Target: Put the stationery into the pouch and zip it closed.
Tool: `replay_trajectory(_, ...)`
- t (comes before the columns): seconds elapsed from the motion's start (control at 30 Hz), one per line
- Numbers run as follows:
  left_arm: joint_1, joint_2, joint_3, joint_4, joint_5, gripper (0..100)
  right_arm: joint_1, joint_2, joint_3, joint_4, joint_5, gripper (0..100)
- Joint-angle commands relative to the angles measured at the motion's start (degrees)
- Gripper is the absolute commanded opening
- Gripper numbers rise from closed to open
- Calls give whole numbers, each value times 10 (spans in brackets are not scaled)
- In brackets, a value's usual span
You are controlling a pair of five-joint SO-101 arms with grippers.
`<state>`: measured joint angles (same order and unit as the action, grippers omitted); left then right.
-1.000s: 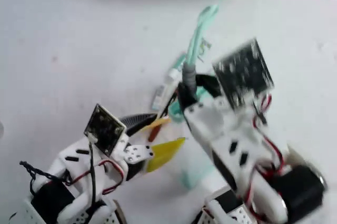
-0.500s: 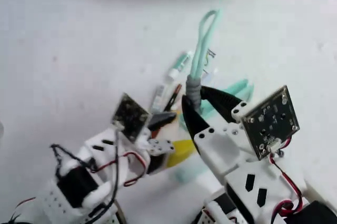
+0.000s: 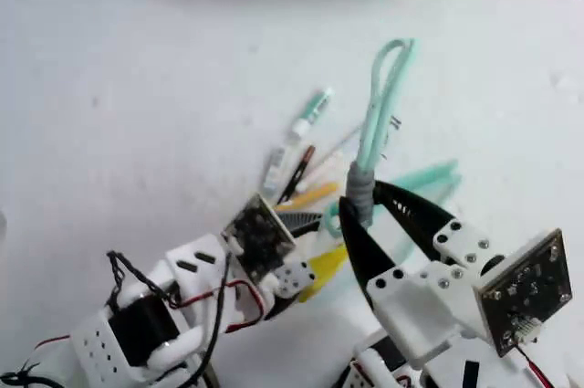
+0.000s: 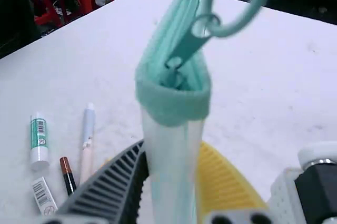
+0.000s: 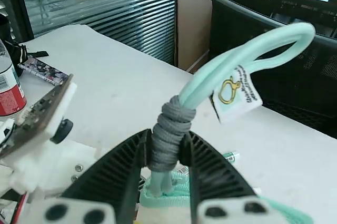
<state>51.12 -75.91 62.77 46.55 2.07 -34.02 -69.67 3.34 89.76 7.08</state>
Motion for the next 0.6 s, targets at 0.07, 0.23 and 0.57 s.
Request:
replay_trajectory(0.07,26,0,-3,-12,-30,43,0,-2,18,-8,-2,17)
replay_trajectory(0.23,29,-1,-4,-3,-51,23,19,-5,68,-38,-2,17)
replay_trajectory(0.57,25,-180,46,53,-51,23,192,-4,111,-125,-1,17)
